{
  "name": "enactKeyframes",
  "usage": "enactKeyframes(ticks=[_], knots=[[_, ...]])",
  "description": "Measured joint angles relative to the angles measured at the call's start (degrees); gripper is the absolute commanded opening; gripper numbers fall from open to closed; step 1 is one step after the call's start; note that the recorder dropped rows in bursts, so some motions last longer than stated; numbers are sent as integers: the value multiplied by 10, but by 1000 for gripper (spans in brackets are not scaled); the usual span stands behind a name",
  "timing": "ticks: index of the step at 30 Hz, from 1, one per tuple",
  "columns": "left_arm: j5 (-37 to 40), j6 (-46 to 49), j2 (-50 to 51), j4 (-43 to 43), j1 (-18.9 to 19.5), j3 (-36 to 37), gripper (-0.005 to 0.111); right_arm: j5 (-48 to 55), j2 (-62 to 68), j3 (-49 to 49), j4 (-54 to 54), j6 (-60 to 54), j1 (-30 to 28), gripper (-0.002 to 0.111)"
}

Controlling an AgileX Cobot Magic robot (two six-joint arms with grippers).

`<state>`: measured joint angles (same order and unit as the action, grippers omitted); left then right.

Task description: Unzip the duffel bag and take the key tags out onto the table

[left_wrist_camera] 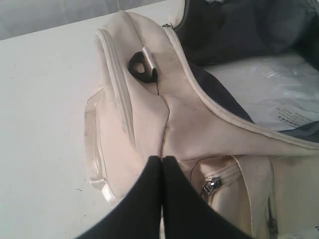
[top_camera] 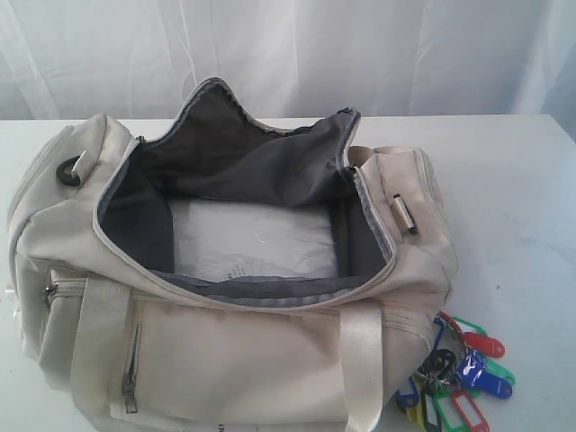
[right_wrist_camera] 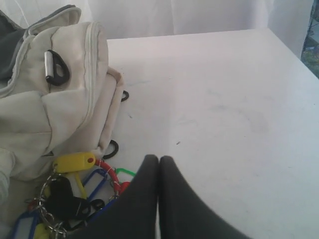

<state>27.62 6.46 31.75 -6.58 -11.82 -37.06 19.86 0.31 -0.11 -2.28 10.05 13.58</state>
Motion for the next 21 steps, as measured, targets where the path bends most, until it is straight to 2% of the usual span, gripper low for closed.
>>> enactKeyframes(ticks=[21], knots=[[0,0,0,0,0,0,0,0,0,0,-18,-11,0,0]])
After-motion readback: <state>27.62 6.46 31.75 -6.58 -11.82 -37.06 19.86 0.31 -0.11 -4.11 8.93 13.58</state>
